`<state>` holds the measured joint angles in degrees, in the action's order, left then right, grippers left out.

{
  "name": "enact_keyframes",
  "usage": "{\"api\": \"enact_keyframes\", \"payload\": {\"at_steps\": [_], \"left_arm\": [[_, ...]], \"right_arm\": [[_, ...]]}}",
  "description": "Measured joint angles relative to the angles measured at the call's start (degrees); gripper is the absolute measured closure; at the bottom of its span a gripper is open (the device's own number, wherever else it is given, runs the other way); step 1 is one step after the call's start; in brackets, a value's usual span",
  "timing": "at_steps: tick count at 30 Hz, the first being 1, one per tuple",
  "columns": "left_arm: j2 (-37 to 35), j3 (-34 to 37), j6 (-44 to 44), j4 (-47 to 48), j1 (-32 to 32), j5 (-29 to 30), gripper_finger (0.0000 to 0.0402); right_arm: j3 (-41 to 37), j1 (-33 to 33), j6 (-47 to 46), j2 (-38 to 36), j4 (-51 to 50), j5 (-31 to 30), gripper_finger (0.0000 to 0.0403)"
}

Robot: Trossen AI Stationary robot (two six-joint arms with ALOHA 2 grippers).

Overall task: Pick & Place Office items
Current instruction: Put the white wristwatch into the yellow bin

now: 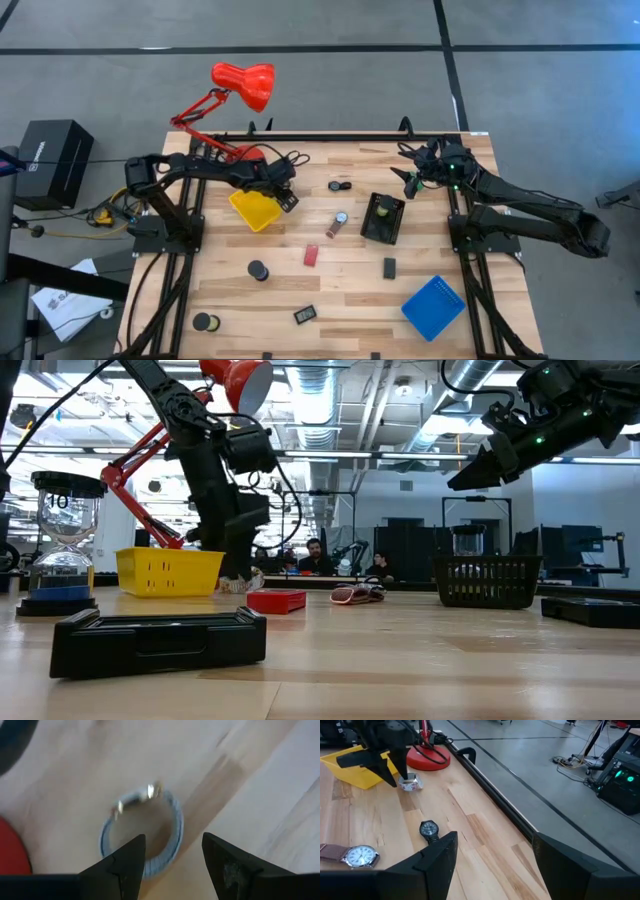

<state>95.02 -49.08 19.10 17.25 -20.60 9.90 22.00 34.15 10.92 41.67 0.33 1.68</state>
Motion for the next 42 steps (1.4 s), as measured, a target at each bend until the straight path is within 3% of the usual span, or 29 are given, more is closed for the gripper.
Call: {"api": "enact_keyframes", "payload": {"at_steps": [12,22,26,37,42], "left_arm": [[0.16,0.17,-2.21,-4.07,-0.47,0.17,0.0211],[5.06,0.43,-3.67,-7.14,-0.37,1.17,0.0216],[5.22,0.46,-3.77,-8.36,-0.37,2.08,0.0246],[4.63,0.36,-4.12,-9.16,-0.37,2.11,0.0382],[2.44,0.32,-5.67,-9.50,0.05,2.52,0.0388]], "right_arm": [[0.00,0.02,4.77,0.00,0.76,-0.08,0.0154],[0.00,0.02,6.20,-0.02,3.36,-0.19,0.0154],[0.00,0.09,6.22,-0.02,3.37,-0.19,0.0154],[0.00,0.04,6.16,-0.02,3.58,-0.19,0.0154],[0.00,0.00,4.01,0.00,3.57,-0.19,0.0154]]}}
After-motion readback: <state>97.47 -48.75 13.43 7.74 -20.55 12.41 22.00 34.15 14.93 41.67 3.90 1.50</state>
